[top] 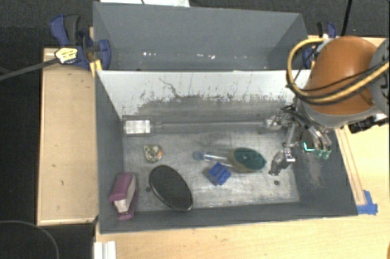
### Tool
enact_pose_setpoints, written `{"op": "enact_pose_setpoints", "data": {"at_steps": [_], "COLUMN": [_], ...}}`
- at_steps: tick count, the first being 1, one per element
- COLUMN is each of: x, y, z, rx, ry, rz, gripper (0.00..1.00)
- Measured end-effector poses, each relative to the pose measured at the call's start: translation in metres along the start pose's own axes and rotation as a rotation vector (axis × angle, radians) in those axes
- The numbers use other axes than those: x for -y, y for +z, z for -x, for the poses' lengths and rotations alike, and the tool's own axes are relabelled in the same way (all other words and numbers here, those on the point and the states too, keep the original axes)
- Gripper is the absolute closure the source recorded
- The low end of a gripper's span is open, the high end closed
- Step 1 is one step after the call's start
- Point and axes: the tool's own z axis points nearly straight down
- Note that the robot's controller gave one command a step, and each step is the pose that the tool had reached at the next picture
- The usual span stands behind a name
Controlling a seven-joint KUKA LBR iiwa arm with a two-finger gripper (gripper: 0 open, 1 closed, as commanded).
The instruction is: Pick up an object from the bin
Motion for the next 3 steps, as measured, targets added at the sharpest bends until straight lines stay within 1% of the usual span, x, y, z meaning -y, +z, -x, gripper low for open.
{"op": "enact_pose_setpoints", "data": {"at_steps": [1,2,3], "x": [-0.050,-0.048,-0.053], "y": [0.110,0.104,-0.036], "z": [0.031,0.034,0.044], "rx": [0.010,0.020,0.015], "ry": [0.057,0.056,-0.015], "rz": [0.001,0.000,-0.001], "gripper": [0.00,1.00,1.00]}}
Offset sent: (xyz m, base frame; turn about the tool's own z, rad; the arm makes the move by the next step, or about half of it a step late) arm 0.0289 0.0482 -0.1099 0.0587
